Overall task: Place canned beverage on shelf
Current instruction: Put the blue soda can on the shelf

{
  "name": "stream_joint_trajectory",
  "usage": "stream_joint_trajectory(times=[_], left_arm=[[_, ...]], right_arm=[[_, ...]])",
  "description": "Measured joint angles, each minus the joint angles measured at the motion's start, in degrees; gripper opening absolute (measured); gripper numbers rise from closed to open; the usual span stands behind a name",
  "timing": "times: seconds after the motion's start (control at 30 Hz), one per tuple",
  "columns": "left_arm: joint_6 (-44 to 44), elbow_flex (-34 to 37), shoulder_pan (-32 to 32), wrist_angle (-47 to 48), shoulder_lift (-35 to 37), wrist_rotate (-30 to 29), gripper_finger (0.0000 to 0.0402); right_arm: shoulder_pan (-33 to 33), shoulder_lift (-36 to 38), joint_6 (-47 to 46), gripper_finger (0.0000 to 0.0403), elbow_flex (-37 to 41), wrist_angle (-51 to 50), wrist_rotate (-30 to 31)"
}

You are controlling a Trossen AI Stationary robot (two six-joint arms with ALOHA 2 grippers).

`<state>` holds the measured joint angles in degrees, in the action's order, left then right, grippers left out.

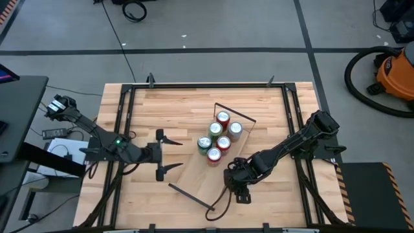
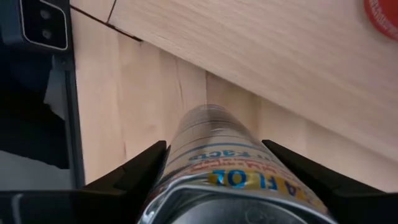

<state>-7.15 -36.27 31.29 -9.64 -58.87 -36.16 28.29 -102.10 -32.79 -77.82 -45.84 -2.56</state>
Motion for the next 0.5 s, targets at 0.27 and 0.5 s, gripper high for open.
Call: stream_joint_trajectory(times=[0.27,0.5], left_arm=[[-0.1,0.02,0.0,4.82,0.0,0.0,0.0355],[-0.09,0.01,0.0,7.86,0.0,0.0,0.0355]], right_arm=[[-0.04,0.0,-4.32,0.0256,-0.01,1.52,-0.06],[-0.55,0.0,-7.47,0.0256,-0.02,2.79,-0.08]])
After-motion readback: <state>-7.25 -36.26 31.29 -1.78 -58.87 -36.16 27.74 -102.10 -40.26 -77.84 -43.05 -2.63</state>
